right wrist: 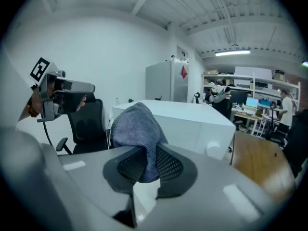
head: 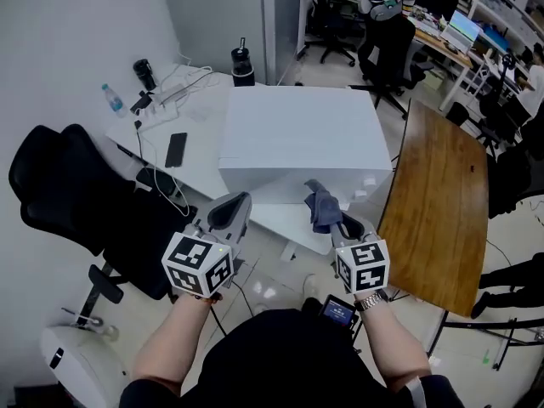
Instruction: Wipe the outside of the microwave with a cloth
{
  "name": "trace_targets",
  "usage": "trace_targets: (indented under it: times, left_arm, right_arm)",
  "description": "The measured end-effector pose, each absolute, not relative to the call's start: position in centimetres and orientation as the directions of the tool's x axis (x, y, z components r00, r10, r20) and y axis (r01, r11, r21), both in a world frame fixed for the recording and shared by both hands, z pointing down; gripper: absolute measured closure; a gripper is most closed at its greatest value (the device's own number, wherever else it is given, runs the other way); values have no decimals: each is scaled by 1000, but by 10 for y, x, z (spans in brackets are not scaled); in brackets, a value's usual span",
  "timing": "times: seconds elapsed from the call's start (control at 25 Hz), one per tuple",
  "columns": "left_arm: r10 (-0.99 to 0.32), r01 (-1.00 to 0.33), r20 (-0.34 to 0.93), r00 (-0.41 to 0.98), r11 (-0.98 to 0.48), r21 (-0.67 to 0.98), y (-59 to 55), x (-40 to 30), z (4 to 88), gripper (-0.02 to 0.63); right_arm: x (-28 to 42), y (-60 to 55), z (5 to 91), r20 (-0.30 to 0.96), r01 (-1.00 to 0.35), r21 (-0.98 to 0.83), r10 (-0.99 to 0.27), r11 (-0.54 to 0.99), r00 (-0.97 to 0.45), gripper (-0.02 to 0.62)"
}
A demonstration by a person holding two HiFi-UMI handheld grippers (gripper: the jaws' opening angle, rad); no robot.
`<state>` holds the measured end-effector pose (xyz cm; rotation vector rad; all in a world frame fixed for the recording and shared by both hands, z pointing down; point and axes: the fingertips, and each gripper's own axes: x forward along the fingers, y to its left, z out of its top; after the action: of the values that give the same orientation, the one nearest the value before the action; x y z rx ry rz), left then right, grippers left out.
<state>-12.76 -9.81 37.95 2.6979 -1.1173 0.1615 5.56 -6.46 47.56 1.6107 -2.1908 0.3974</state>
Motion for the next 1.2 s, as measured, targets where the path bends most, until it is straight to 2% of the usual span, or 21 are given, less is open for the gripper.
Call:
trace_targets:
  times: [0.32, 0.6, 0.88, 1.2]
  left_arm:
    - [-758, -785, 204, 620, -601, 149, -86, -209, 388, 600]
    - [-814, -845, 224, 535, -520, 129, -80, -275, 390, 600]
    - [-839, -874, 247, 486, -474, 110, -80, -312, 395, 600]
    - [-847, -885, 257, 465, -454, 102, -82, -328, 398, 600]
  right_arm:
    - [-62, -91, 488, 443, -884, -14, -790, 467, -424, 551]
    - [-137, -121, 516, 445, -842, -26, -748, 538, -492, 551]
    - [-167, -156, 545, 486, -848, -69, -725, 525, -488, 551]
    - [-160, -183, 558, 506, -884, -105, -741, 455, -441, 551]
